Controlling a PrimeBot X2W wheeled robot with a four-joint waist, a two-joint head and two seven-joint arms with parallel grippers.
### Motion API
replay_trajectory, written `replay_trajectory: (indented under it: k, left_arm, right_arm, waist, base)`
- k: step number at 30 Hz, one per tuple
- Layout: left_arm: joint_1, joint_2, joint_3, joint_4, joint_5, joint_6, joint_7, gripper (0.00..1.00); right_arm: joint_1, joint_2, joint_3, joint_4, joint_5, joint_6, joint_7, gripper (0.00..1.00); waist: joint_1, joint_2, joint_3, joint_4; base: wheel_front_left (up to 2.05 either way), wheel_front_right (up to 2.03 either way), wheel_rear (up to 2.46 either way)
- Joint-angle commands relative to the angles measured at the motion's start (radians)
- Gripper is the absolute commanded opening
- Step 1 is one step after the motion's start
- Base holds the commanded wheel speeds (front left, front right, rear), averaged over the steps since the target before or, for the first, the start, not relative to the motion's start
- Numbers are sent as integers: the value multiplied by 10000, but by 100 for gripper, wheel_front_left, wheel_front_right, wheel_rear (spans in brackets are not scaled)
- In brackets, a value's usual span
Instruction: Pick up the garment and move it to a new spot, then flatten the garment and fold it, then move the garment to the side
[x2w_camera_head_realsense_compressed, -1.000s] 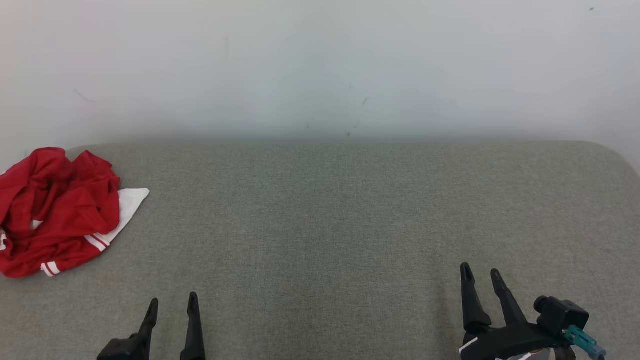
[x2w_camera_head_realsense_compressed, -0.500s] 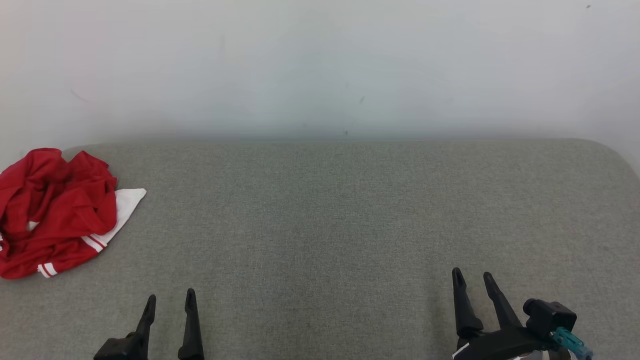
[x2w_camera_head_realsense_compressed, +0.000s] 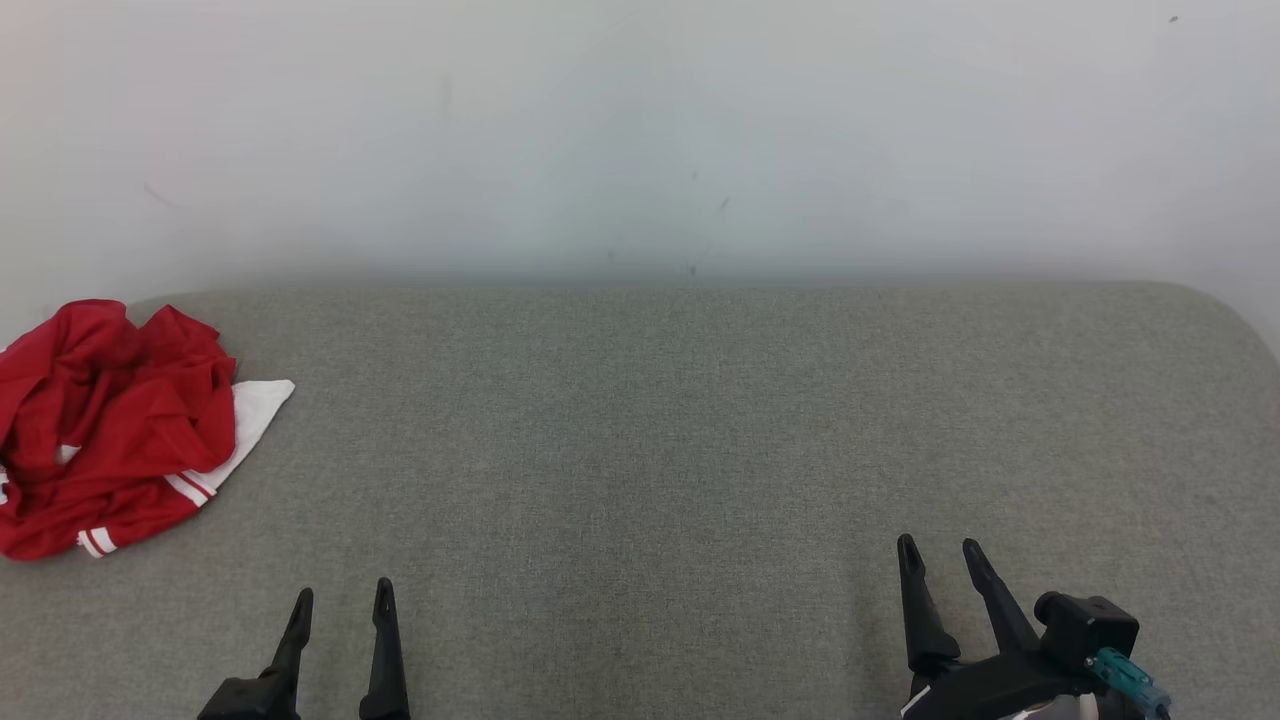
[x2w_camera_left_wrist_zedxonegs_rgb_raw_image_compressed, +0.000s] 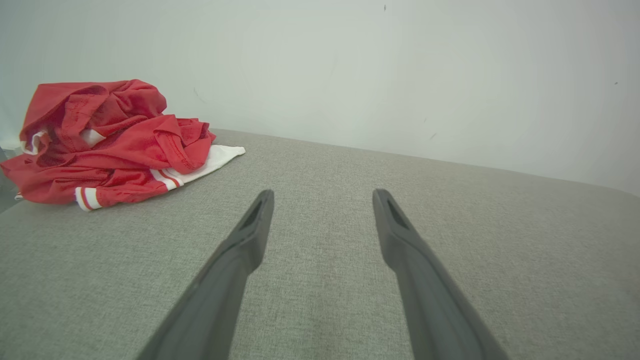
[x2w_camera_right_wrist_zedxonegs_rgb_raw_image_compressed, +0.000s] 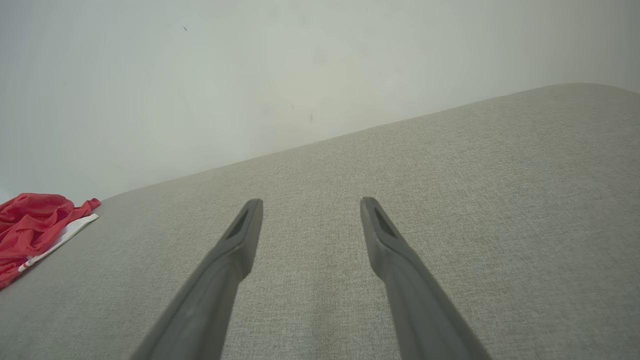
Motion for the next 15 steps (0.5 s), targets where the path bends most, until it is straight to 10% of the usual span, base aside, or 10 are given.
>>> replay_trajectory:
  k: [1,15]
  left_arm:
    - [-134,-20,5,46,52,35,-43,100]
    - [-101,-38,20,134,4,26,-43,100]
  right_arm:
    - [-124,-30,-5,36,-42,-21,4,100]
    - [-8,-30,-33,-44,-135,-21,116,100]
  waist:
    - [0,0,5,1]
    - [0,0,13,24]
  base:
    - [0,0,0]
    - [0,0,0]
